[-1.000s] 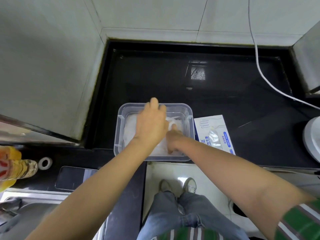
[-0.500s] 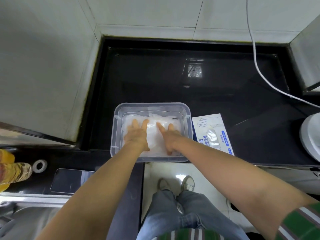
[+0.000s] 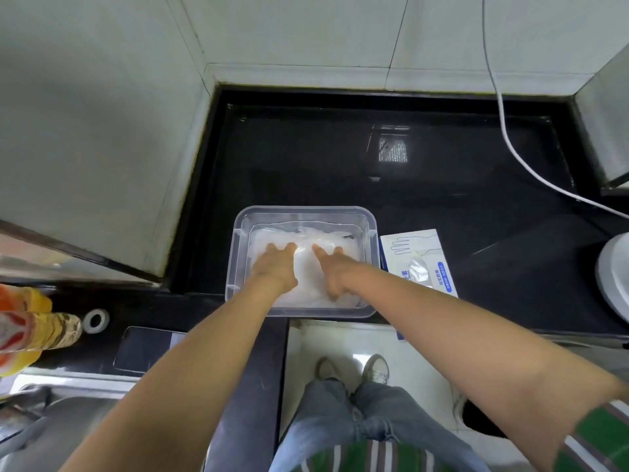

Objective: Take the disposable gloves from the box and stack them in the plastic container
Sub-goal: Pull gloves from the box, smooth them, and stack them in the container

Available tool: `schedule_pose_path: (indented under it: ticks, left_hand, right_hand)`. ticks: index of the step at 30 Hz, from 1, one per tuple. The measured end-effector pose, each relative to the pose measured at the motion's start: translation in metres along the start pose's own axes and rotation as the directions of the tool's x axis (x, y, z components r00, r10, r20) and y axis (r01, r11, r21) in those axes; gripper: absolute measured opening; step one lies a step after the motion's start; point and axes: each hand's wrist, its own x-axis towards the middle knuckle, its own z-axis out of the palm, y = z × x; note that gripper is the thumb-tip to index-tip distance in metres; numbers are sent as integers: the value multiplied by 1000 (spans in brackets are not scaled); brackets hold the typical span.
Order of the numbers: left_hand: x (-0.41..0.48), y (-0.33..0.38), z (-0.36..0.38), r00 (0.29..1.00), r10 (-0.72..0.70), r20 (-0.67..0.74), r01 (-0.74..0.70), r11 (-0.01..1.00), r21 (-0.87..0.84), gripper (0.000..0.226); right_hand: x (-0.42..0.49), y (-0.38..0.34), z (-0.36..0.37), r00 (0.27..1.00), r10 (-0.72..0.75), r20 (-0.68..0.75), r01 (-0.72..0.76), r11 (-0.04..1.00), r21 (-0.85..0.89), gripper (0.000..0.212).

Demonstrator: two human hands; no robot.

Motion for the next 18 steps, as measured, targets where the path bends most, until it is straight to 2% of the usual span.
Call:
schedule_pose_path:
  ticks: [2, 4, 7, 9, 10, 13, 15, 18]
  left_hand:
    - [-7, 5, -10, 992, -15, -124, 14, 1000, -14, 50]
    - [-15, 12, -20, 964, -25, -264, 27, 1000, 3, 34]
    - [-27, 29, -34, 918, -33, -395, 38, 999, 5, 21]
    - [-37, 47, -43, 910, 1, -415, -3, 1000, -4, 20]
    - [-41, 57, -48, 911, 25, -411, -34, 999, -13, 19]
    - [-54, 92, -55, 914, 125, -385, -142, 990, -16, 18]
    - [-59, 119, -53, 895, 224, -385, -264, 963, -52, 16]
    - [-64, 155, -36, 876, 329, -352, -415, 886, -205, 15]
  right_hand:
    - [-9, 0, -17, 995, -72, -72, 75, 996, 42, 85]
    - [-19, 4, -34, 967, -135, -216, 182, 959, 217, 55]
    - [-40, 26, -55, 854, -107, -509, 326, 873, 363, 20]
    - [-53, 52, -58, 775, -24, -631, 342, 856, 387, 15]
    - [-56, 66, -56, 766, 21, -642, 306, 866, 394, 14]
    - [-63, 112, -33, 807, 145, -573, 115, 913, 392, 15]
    - [-68, 135, -12, 825, 197, -530, 11, 931, 364, 14]
    - [-71, 149, 16, 857, 174, -485, -79, 975, 209, 24]
